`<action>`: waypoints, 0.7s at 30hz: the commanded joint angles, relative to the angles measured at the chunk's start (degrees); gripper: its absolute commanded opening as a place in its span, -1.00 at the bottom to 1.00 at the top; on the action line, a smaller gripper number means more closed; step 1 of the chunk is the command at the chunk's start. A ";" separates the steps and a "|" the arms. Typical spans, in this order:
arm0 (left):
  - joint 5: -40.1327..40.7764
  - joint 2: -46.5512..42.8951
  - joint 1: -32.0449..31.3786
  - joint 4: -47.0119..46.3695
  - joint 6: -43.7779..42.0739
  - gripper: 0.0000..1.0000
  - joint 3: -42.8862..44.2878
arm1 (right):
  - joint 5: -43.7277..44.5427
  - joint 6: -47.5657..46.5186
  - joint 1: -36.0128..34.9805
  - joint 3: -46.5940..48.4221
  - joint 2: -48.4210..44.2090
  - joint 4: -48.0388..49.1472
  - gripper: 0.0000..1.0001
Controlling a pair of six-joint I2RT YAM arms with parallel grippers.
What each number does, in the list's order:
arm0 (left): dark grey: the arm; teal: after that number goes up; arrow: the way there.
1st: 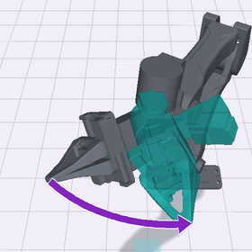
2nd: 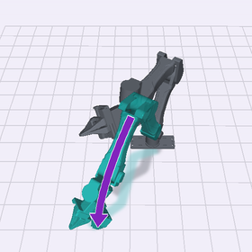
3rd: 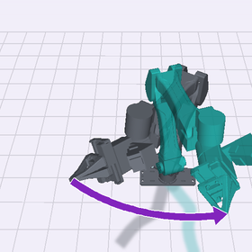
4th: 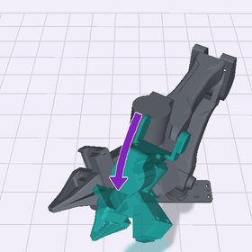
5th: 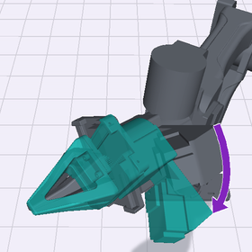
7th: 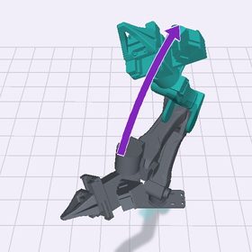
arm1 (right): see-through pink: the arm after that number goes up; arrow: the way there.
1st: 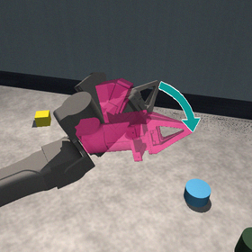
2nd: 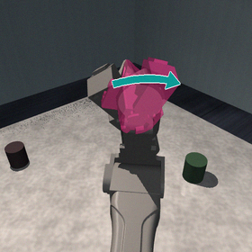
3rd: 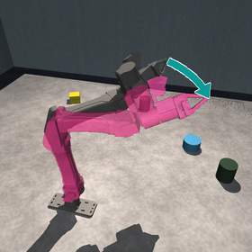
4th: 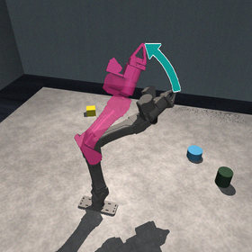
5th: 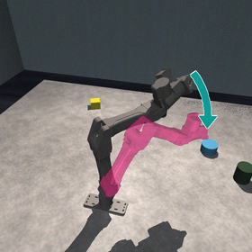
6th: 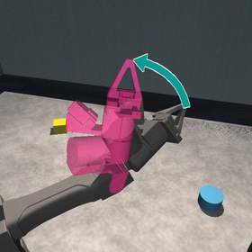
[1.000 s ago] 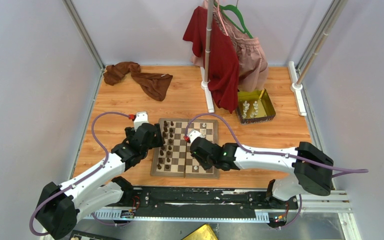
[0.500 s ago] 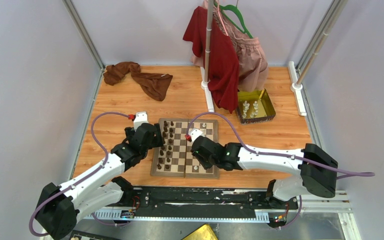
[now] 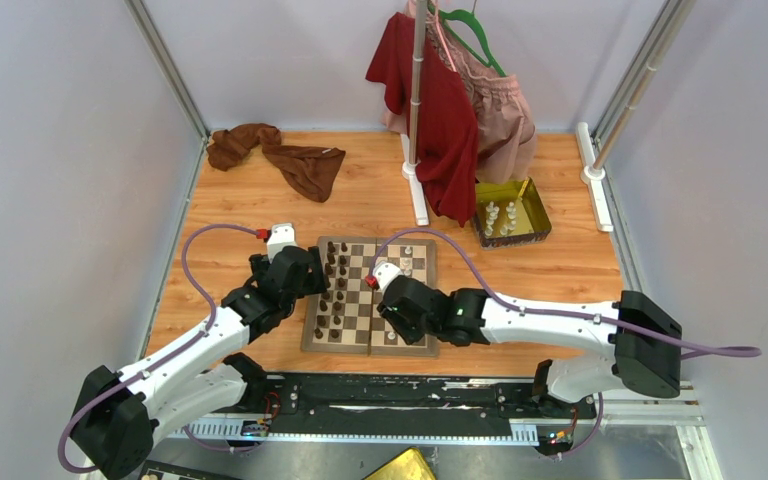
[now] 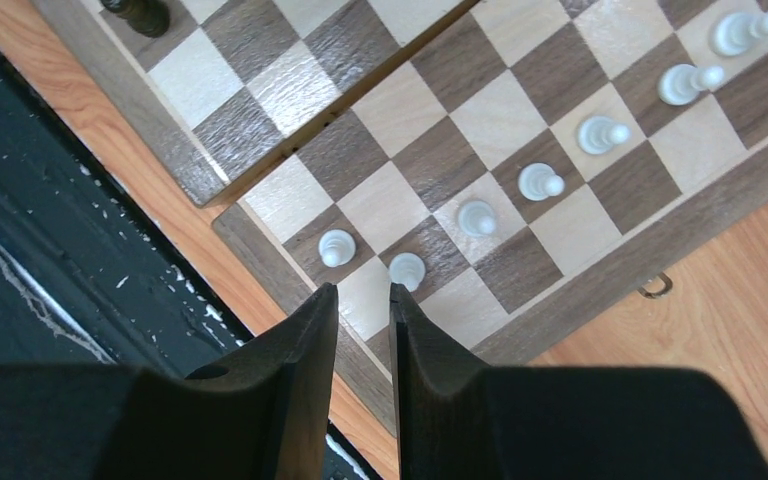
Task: Set up the chess pieces on the board
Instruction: Pick up the chess piece from the storage box.
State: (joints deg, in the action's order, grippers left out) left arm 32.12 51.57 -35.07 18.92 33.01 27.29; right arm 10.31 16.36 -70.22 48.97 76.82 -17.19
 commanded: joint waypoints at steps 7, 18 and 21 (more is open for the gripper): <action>0.98 -0.92 -0.44 -0.51 0.56 1.00 0.20 | -5.13 -2.51 -1.76 2.64 3.41 0.27 -0.39; 2.85 -3.41 -0.51 1.46 -0.03 1.00 1.14 | -6.30 -3.38 -1.70 3.78 6.38 1.23 -0.39; 3.17 -4.22 -0.49 1.88 -0.04 1.00 1.19 | -6.35 -3.65 -1.73 4.15 7.05 1.11 -0.39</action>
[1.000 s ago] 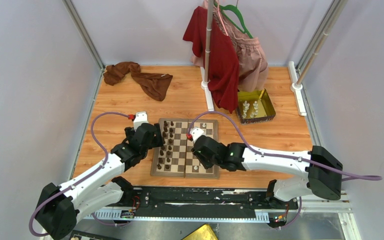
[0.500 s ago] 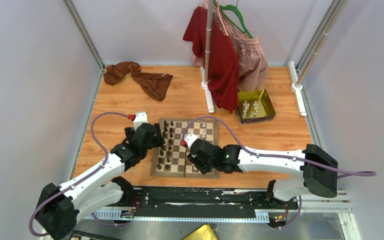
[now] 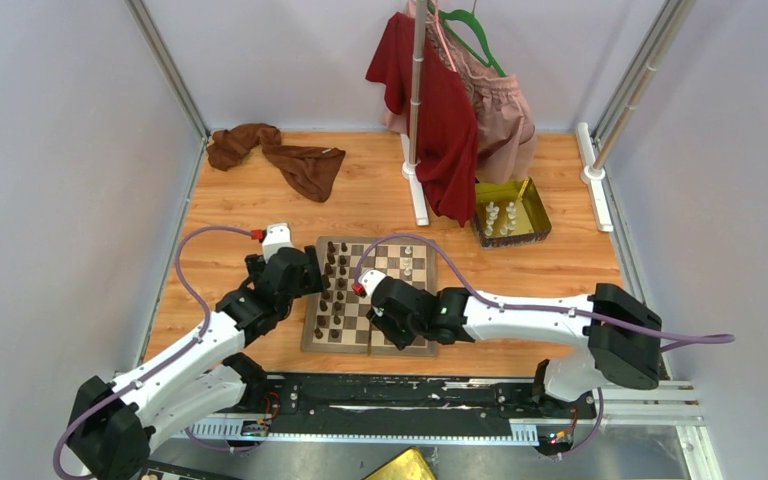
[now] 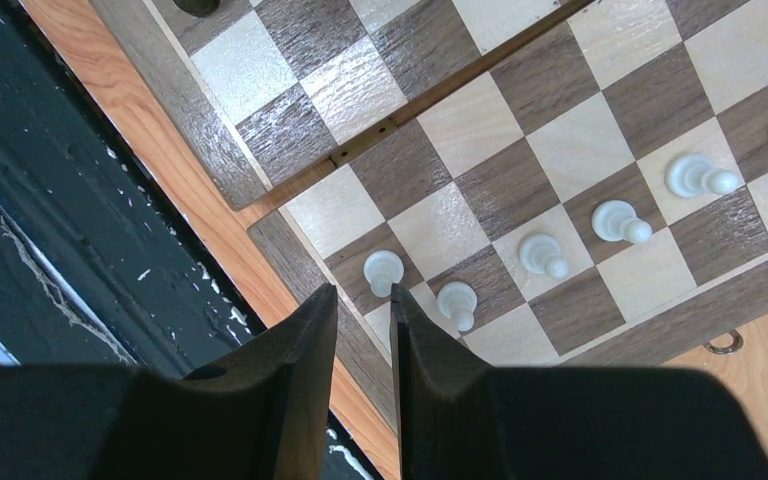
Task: Set up the chess pieces on the board
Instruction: Pick up the chess piece from the storage box.
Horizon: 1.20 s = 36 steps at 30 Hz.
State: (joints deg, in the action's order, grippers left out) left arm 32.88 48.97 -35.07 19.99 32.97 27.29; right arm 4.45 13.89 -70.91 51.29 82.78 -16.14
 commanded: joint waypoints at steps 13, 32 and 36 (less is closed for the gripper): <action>4.61 -6.45 -0.44 3.20 0.42 1.00 0.61 | -0.32 -0.98 -0.97 1.80 2.77 0.32 -0.46; 5.86 -9.41 -0.47 4.31 1.61 1.00 -1.01 | 0.65 -0.56 -0.97 1.34 3.34 0.26 -0.96; 5.92 -9.47 -0.49 4.38 1.69 1.00 -1.01 | 1.06 -0.33 -0.92 1.18 1.90 -0.22 -0.97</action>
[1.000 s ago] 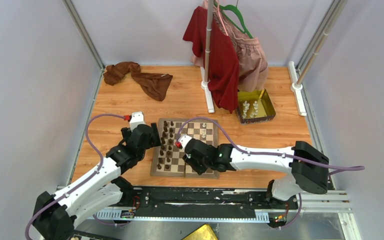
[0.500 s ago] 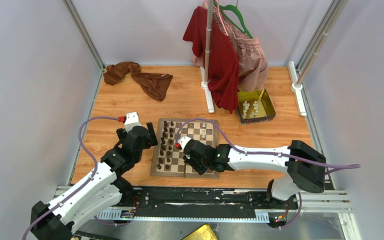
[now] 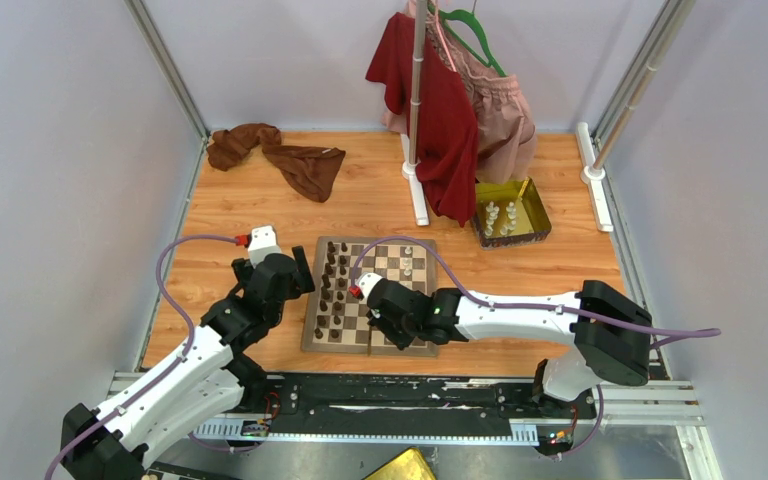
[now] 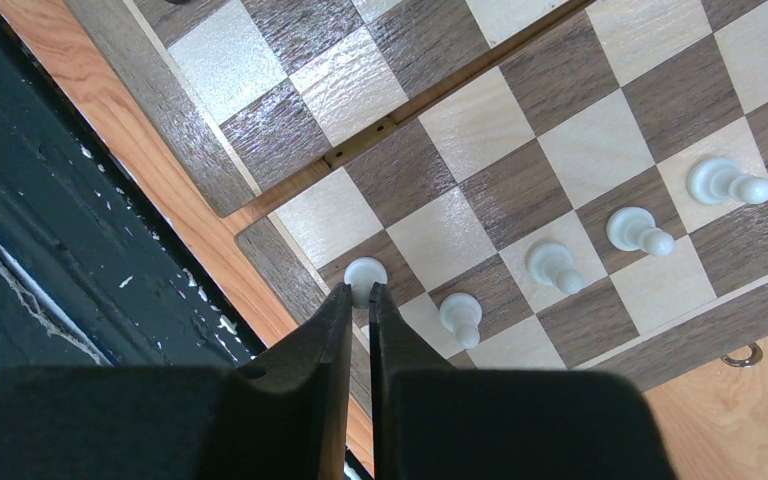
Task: Set up the chess pieces on the board
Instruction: Pick up the chess piece from the storage box, then place the chess piece on the chessboard.
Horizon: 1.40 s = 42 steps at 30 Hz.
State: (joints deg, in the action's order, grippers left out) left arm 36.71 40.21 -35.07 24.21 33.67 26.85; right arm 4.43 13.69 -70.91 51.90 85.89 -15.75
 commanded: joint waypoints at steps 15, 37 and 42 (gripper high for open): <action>2.89 -0.85 -0.44 0.23 1.23 1.00 -0.66 | 3.07 1.72 -0.98 -2.07 -6.61 -3.58 -0.98; 3.07 -0.64 -0.51 -0.42 0.99 1.00 -1.10 | 4.10 2.63 -0.39 -5.00 -6.69 -3.46 -0.98; 2.86 -0.37 -0.46 -0.64 0.96 1.00 -1.02 | 3.77 2.70 -0.10 -5.45 -6.74 -3.50 -0.98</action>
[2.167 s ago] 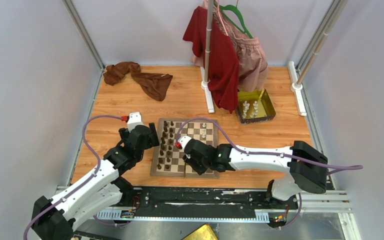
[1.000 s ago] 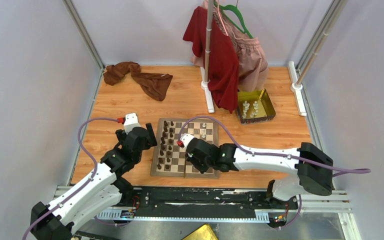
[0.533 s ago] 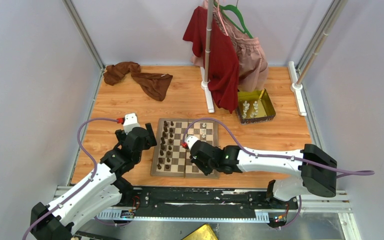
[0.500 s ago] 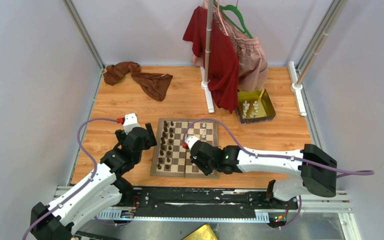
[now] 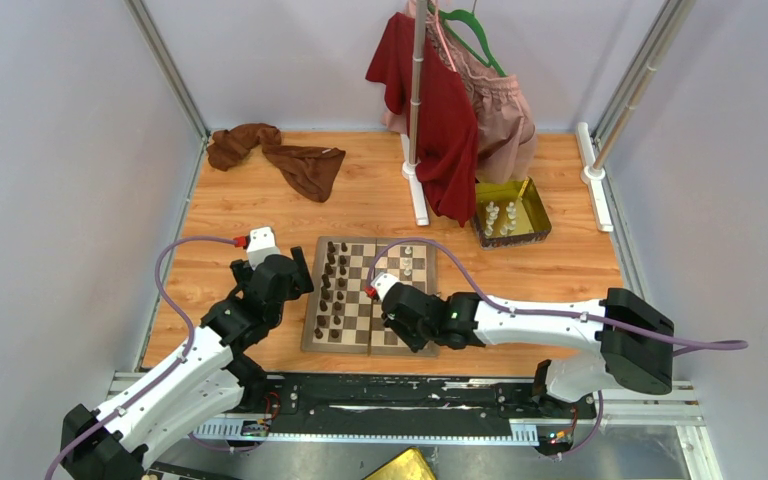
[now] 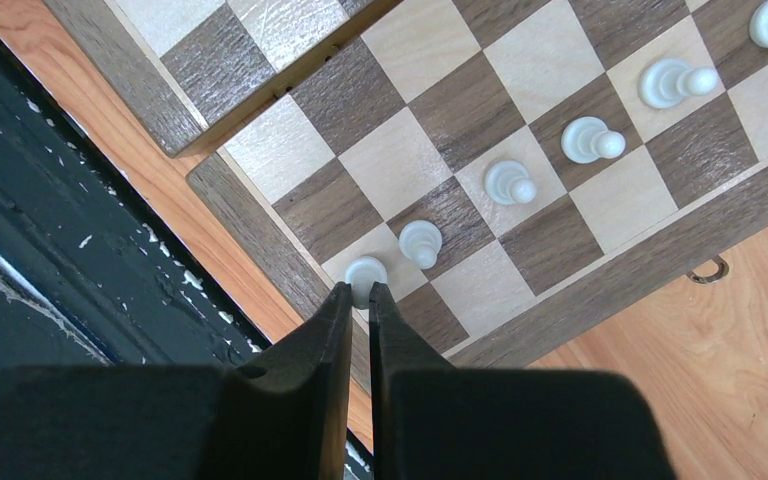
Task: Set up the chess pieces on the board
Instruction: Place the chess piece on the chessboard.
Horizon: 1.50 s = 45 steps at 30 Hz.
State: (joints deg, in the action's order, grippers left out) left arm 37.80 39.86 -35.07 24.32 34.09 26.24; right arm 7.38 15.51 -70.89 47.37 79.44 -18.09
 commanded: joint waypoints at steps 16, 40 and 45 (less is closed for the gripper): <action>1.49 0.48 -0.50 -0.91 0.67 1.00 -0.14 | 0.36 0.92 0.47 -1.49 0.20 -0.73 -0.94; 1.63 0.17 -0.44 -0.81 0.84 1.00 -0.58 | 0.03 0.19 0.49 0.26 -1.17 -2.03 -0.15; 1.83 -0.42 -0.45 -0.38 0.73 1.00 -0.40 | 0.61 0.14 0.49 1.30 -3.78 -3.68 -0.14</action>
State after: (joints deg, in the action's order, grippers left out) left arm 37.78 40.34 -35.07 24.27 34.11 26.24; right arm 7.09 15.99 -70.83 46.46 78.67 -18.87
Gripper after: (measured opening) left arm 0.997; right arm 0.426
